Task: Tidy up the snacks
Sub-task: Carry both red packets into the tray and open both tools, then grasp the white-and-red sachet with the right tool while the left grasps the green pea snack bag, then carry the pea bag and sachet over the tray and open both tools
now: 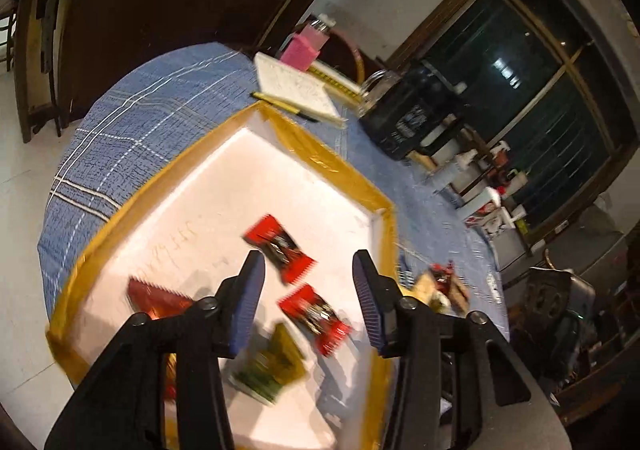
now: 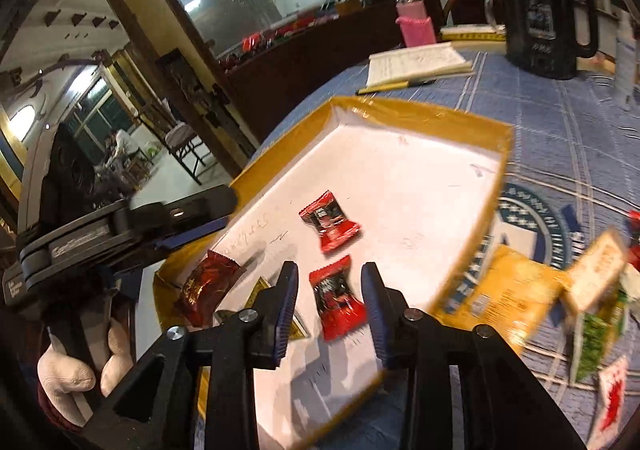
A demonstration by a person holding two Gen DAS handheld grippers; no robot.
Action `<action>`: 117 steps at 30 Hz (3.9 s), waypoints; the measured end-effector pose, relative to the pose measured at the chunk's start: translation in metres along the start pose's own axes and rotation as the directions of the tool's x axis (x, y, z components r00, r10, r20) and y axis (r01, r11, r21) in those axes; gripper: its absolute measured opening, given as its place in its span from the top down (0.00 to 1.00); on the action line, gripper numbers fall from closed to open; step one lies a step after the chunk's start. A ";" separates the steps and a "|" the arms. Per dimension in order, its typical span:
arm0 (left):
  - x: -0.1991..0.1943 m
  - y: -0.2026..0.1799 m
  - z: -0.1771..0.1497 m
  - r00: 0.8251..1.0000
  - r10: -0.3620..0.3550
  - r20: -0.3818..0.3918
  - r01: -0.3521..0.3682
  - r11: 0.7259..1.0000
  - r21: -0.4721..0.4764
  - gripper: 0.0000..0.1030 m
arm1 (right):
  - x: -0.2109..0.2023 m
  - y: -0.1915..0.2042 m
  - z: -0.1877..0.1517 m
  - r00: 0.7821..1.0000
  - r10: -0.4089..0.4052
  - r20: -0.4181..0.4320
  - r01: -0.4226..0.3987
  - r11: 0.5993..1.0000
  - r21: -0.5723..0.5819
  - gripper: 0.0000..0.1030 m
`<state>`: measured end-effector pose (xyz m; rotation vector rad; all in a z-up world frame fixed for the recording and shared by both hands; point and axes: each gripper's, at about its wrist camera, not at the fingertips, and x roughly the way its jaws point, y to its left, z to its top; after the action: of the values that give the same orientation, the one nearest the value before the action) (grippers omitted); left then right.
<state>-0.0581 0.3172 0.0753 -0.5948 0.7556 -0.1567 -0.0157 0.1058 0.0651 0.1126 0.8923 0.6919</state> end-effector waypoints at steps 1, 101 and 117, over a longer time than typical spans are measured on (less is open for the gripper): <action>-0.006 -0.006 -0.005 1.000 -0.012 0.012 0.012 1.000 0.003 0.51 | -0.006 -0.002 -0.002 1.000 -0.004 0.010 0.004 1.000 -0.001 0.63; -0.030 -0.088 -0.081 0.992 0.034 0.123 -0.074 0.940 0.334 0.58 | -0.134 -0.181 -0.075 0.921 -0.360 0.149 0.318 0.915 0.249 0.72; -0.046 -0.009 -0.015 0.980 0.109 0.168 -0.147 0.960 0.237 0.58 | -0.086 0.001 0.015 0.989 -0.059 0.134 0.061 0.998 -0.010 0.72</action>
<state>-0.1011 0.3182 0.0990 -0.3136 0.6108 -0.0824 -0.0417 0.0581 0.1336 0.1173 0.7596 0.6267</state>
